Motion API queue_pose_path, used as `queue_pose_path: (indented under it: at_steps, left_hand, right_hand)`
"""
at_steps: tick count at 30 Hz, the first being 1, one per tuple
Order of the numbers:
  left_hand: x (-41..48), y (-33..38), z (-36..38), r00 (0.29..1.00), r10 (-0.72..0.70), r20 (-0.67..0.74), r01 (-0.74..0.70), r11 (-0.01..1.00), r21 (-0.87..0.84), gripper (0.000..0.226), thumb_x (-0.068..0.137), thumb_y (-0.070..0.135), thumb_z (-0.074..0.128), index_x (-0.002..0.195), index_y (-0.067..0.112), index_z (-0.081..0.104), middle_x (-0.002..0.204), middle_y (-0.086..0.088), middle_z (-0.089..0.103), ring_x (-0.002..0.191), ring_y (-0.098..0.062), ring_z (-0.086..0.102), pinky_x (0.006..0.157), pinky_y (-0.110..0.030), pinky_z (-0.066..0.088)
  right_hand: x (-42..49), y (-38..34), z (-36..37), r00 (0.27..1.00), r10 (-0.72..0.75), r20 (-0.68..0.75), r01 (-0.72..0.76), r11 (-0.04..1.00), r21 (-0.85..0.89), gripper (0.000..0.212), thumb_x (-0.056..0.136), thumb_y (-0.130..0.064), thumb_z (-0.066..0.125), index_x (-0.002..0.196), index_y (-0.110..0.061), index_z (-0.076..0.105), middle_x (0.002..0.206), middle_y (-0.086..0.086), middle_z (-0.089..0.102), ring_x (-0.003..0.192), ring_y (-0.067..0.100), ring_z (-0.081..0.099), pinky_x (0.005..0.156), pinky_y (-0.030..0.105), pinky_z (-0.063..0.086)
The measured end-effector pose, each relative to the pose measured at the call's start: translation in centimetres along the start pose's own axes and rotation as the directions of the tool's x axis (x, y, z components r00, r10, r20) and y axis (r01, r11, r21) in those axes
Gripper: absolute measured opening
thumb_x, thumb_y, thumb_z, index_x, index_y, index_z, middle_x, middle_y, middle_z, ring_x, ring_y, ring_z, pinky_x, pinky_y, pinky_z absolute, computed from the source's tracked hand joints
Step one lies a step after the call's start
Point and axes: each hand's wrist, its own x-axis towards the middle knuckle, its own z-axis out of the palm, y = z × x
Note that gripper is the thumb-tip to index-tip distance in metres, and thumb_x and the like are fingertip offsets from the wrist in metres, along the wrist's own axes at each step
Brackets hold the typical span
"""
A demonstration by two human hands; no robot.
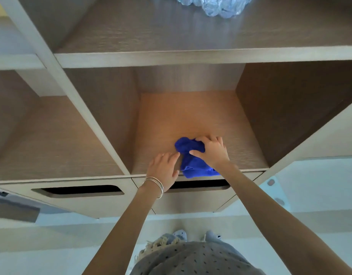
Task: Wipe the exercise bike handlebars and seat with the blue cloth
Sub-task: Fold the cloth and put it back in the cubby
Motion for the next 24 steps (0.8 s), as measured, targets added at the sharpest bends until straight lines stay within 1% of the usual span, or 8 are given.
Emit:
queue_pose_path:
  at_steps: [2,4,6,9,15,18,20,24]
  left_hand:
    - [0.3,0.6,0.2,1.0,-0.009,0.011,0.009,1.0,-0.028,0.058,0.092,0.035,0.045,0.145,0.025,0.024,0.142,-0.001,0.039,0.126,-0.026,0.036,0.105,-0.037,0.032]
    - [0.6,1.4,0.5,1.0,-0.003,-0.001,0.003,0.999,-0.038,0.057,0.093,0.035,0.045,0.145,0.024,0.024,0.146,-0.001,0.034,0.125,-0.026,0.036,0.105,-0.036,0.031]
    - [1.2,1.9,0.5,1.0,-0.006,-0.015,0.005,0.997,-0.08,0.057,0.093,0.033,0.045,0.146,0.023,0.024,0.152,-0.001,0.027,0.13,-0.026,0.033,0.108,-0.036,0.03]
    - [1.9,2.8,0.6,0.998,0.028,-0.056,-0.035,0.991,-0.127,0.057,0.093,0.032,0.045,0.146,0.021,0.025,0.153,0.001,0.025,0.135,-0.022,0.029,0.112,-0.032,0.027]
    - [2.7,4.4,0.8,0.994,0.098,-0.044,-0.104,0.982,-0.157,0.071,0.087,0.04,0.056,0.145,0.011,0.027,0.154,-0.007,0.024,0.137,-0.023,0.03,0.11,-0.03,0.028]
    - [3.1,4.9,1.3,0.995,0.104,0.009,-0.1,0.973,-0.207,0.082,0.081,0.038,0.064,0.145,0.006,0.023,0.156,-0.012,0.018,0.138,-0.027,0.03,0.111,-0.034,0.03]
    - [3.6,5.2,1.7,0.992,0.122,0.038,-0.113,0.978,-0.177,0.086,0.08,0.035,0.066,0.146,0.005,0.019,0.157,-0.012,0.014,0.138,-0.027,0.03,0.111,-0.035,0.03]
    - [4.8,3.9,1.7,0.984,0.174,0.029,-0.169,0.978,-0.121,0.073,0.084,0.031,0.061,0.145,0.015,0.025,0.155,-0.001,0.026,0.134,-0.022,0.037,0.107,-0.033,0.031]
  right_hand:
    - [0.0,1.4,-0.3,0.997,-0.057,0.045,0.056,0.998,0.03,0.051,0.086,-0.046,0.06,0.132,-0.026,0.048,0.132,0.006,0.044,0.122,0.032,0.036,0.096,0.047,0.042]
    - [-0.1,3.2,-1.0,0.998,-0.063,-0.022,0.065,0.994,0.085,0.04,0.091,-0.036,0.056,0.129,-0.023,0.052,0.131,0.006,0.048,0.116,0.031,0.044,0.091,0.045,0.047]
    - [0.1,5.0,-2.0,0.996,-0.015,-0.082,0.022,0.996,0.082,0.027,0.093,-0.023,0.053,0.118,-0.018,0.06,0.125,0.007,0.055,0.103,0.034,0.055,0.08,0.042,0.049]
    - [0.3,6.6,-2.9,0.998,-0.01,-0.069,0.013,0.999,0.048,0.02,0.089,-0.01,0.052,0.1,-0.014,0.069,0.112,0.008,0.063,0.09,0.035,0.06,0.072,0.039,0.048]
    - [-0.1,6.7,-2.6,0.983,-0.184,-0.001,0.183,0.982,0.049,0.018,0.086,-0.005,0.056,0.096,-0.01,0.07,0.104,0.004,0.068,0.105,0.027,0.055,0.082,0.04,0.047]
    - [-0.2,6.6,-2.4,0.989,-0.149,-0.007,0.149,0.986,0.073,0.017,0.084,-0.006,0.058,0.096,-0.011,0.069,0.102,0.003,0.069,0.106,0.026,0.054,0.09,0.043,0.043]
    - [-0.4,6.7,-2.4,0.994,-0.106,0.016,0.104,0.991,0.086,0.017,0.084,-0.007,0.056,0.093,-0.015,0.069,0.096,-0.001,0.07,0.105,0.023,0.054,0.094,0.045,0.04]
    - [-0.8,7.1,-2.6,0.988,-0.113,0.103,0.113,0.994,0.006,0.02,0.084,-0.007,0.053,0.089,-0.022,0.066,0.083,-0.007,0.068,0.092,0.021,0.058,0.09,0.04,0.042]
